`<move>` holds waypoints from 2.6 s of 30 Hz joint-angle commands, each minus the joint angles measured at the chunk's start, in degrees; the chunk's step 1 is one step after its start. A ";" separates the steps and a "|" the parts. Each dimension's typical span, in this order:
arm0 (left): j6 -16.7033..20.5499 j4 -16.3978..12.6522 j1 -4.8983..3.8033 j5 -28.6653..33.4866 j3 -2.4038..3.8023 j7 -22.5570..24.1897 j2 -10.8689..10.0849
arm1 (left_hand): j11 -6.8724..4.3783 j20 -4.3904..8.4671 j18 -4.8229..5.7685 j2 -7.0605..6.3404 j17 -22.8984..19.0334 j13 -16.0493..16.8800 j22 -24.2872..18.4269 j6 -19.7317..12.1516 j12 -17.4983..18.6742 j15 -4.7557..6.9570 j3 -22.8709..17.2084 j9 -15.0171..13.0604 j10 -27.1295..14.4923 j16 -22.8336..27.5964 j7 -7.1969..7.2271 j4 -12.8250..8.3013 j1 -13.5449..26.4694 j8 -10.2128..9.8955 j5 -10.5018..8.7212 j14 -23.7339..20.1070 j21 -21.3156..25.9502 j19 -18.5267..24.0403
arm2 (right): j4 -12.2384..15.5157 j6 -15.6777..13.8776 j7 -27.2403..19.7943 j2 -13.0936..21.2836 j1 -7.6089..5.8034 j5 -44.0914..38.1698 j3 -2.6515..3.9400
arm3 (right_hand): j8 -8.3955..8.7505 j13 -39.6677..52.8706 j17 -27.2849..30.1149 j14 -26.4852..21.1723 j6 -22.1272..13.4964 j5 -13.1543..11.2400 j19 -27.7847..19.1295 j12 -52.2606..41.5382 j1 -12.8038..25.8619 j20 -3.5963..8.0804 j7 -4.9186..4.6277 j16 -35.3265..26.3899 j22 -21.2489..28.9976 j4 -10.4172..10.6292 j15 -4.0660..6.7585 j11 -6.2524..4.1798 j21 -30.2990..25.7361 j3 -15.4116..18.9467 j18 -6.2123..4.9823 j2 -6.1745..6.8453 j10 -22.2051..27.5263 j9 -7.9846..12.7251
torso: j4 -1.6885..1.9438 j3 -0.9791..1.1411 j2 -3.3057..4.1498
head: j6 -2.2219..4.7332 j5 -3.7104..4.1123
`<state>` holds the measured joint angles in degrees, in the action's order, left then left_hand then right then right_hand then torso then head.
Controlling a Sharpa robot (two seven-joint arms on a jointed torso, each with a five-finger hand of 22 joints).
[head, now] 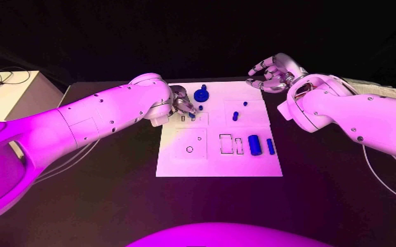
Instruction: Assemble the parts on the task board
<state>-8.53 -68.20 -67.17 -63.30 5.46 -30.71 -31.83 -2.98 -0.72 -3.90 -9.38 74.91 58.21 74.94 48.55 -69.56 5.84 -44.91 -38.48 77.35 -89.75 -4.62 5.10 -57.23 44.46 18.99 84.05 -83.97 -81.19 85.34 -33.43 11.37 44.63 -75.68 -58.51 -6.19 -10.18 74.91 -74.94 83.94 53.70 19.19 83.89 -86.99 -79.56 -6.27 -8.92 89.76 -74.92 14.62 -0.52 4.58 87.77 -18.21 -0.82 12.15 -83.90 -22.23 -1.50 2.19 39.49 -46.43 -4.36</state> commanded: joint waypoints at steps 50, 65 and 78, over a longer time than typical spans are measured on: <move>-1.98 -0.82 0.30 -3.64 -1.65 0.23 -0.25 | -0.59 0.09 1.01 1.79 15.09 -0.40 2.11 5.00 0.43 0.49 -3.02 -24.84 0.29 -0.25 4.48 -3.95 -0.60 1.52 -0.82 5.95 -0.38 -0.55 | 0.05 0.85 -0.12 0.29 0.03 -1.01 0.02 | -0.31 11.72 -14.25 5.86 -0.41 0.32 4.83 0.20 0.43 0.38 -0.14 -0.05 -13.03 0.11 0.49 -0.31 -0.40 -0.30 0.13 -0.03 -2.83 -0.16 | -0.08 0.00 0.06 | -0.64 -0.19; -3.40 -0.87 0.28 -3.27 -1.46 0.21 -0.44 | -0.65 0.10 1.02 1.85 15.09 -0.44 2.12 4.93 0.46 0.52 -2.80 -25.03 0.26 -0.25 4.53 -4.29 -1.00 1.43 -0.91 5.95 -0.37 -0.56 | -0.07 0.84 -0.14 0.17 0.05 -1.02 0.02 | -0.31 11.72 -14.25 5.86 -0.41 0.32 4.83 0.20 0.43 0.38 -0.14 -0.05 -13.03 0.11 0.49 -0.31 -0.40 -0.30 0.13 -0.03 -2.83 -0.16 | -0.05 0.09 0.10 | -0.77 -0.13; -5.16 -1.06 0.26 -3.09 -1.40 0.11 -0.64 | -0.66 0.10 1.03 1.84 15.09 -0.44 2.16 4.90 0.47 0.53 -2.61 -25.14 0.25 -0.25 4.54 -4.51 -1.26 1.35 -1.07 5.95 -0.37 -0.57 | -0.27 0.86 -0.13 0.06 0.10 -1.02 0.02 | -0.31 11.72 -14.25 5.86 -0.41 0.32 4.83 0.20 0.43 0.38 -0.14 -0.05 -13.03 0.11 0.49 -0.31 -0.40 -0.30 0.13 -0.03 -2.83 -0.16 | -0.07 0.07 0.08 | -1.10 -0.06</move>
<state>-10.82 -69.28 -67.23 -66.49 4.31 -30.04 -32.38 -3.36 -0.52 -3.91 -9.02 74.91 57.79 74.91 49.07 -69.33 5.81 -44.12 -38.48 77.51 -89.75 -4.49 4.32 -56.87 45.71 17.73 84.04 -84.19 -81.39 85.08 -33.23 11.44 44.74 -75.62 -58.90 -6.19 -10.18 74.91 -74.91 83.94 53.71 19.19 83.89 -86.99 -79.56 -6.27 -8.92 89.76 -74.93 14.62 -0.52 4.58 87.56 -18.21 -0.82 12.15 -83.90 -22.30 -1.55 2.25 39.59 -47.47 -4.40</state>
